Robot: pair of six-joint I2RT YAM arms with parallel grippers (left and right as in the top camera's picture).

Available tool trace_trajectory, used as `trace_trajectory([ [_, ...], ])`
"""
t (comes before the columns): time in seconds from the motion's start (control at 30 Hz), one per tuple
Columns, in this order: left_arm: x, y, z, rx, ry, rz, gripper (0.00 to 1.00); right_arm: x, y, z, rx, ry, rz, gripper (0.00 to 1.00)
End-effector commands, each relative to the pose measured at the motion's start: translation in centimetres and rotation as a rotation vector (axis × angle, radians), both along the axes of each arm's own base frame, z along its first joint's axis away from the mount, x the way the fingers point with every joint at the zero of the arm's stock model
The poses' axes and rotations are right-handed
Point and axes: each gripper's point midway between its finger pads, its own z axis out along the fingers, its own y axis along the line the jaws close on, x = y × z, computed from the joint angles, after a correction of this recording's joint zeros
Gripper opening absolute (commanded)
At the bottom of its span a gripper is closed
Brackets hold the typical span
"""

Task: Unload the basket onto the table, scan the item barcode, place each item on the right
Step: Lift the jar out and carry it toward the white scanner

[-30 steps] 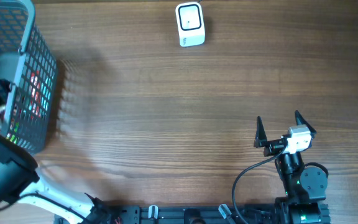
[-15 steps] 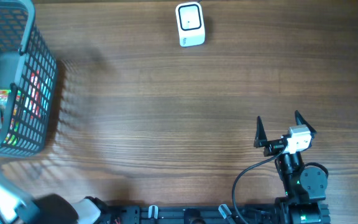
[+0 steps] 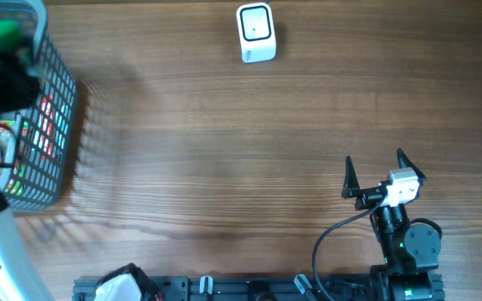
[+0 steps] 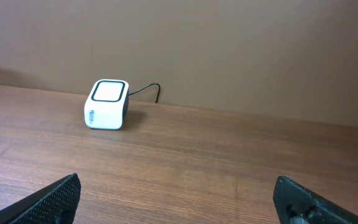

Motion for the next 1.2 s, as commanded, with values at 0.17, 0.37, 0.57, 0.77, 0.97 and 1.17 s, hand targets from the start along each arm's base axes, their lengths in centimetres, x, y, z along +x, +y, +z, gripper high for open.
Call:
trace_trajectory([
  [0.17,-0.4,-10.4,-4.6,-0.104,0.224,-0.299,0.5,0.0,-0.3,0.1,-0.001,-0.006,-0.016,1.0],
  [0.37,-0.2,-14.9,-9.0,-0.129,0.415,-0.433,0.43,0.0,-0.3,0.1,-0.001,-0.006,-0.016,1.0],
  [0.57,0.9,-19.0,-13.3,-0.129,0.576,-0.541,0.42,0.0,-0.3,0.1,-0.001,-0.006,-0.016,1.0],
  [0.77,2.1,-22.9,-18.7,-0.097,0.741,-0.616,0.41,0.0,-0.3,0.1,-0.001,-0.006,-0.016,1.0],
  [0.97,3.5,-26.5,-24.0,-0.054,0.853,-0.647,0.4,0.0,-0.3,0.1,-0.001,-0.006,-0.016,1.0],
  [1.17,4.5,-29.5,-29.4,-0.002,0.942,-0.585,0.39,0.0,-0.3,0.1,-0.001,-0.006,-0.016,1.0],
])
